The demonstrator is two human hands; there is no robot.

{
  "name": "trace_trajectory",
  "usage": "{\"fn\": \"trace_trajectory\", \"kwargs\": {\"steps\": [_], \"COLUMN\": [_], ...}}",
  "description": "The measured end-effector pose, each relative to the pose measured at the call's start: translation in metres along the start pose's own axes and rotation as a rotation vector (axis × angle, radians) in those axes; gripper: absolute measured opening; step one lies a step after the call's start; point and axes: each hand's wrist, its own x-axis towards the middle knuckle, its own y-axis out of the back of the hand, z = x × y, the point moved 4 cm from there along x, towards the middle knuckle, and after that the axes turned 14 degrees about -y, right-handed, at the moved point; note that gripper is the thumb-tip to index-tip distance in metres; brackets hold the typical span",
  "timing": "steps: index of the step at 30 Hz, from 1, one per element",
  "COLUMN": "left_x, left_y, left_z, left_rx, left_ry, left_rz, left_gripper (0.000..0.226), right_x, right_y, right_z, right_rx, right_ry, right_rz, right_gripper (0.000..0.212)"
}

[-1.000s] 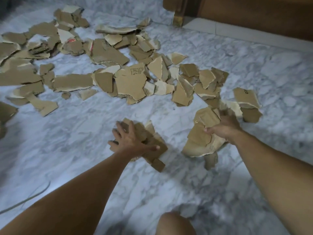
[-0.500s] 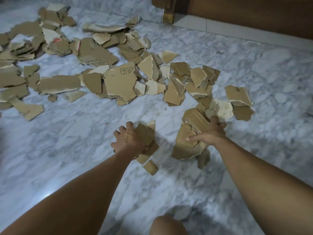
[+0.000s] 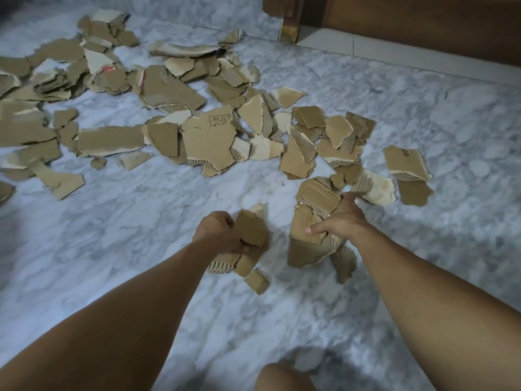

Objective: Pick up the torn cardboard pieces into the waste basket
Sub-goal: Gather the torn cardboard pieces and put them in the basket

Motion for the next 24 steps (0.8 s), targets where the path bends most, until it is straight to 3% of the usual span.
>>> {"fn": "trace_trajectory", "kwargs": {"steps": [5,9,11,20,22,24], "left_x": [-0.005,-0.015,-0.024,-0.077,-0.096,-0.117], "left_y": [0.003,0.018,0.035,0.141,0.172,0.205], "left_z": [-0.003,-0.007,-0.009,-0.023,-0.032,-0.044], "left_rx": [-0.191,-0.294,-0.325,-0.375,-0.38,-0.386], "left_ry": [0.018,-0.002,-0.024,-0.122,-0.13,-0.131], "left_rz": [-0.037,-0.035,-0.027,0.123,0.163,0.208], "left_gripper": [0.048,0.049,0.046,0.041,0.043,0.047], "right_x": [-0.013,-0.037,-0.054,-0.14,-0.16,-0.205], "right_y": [-0.012,-0.02,-0.019,-0.025,-0.03,-0.033], "right_z": [-0.012,-0.027,-0.039,-0.114,-0.137,-0.164], "right_rx": [0.138,0.199,0.211,0.228,0.237,0.246], "right_ry": [0.028,0.048,0.069,0.245,0.29,0.344], "right_rz": [-0.152,-0.305,-0.363,-0.49,-0.49,-0.51], "right_gripper": [0.072,0.062,0.067,0.149,0.145,0.119]}}
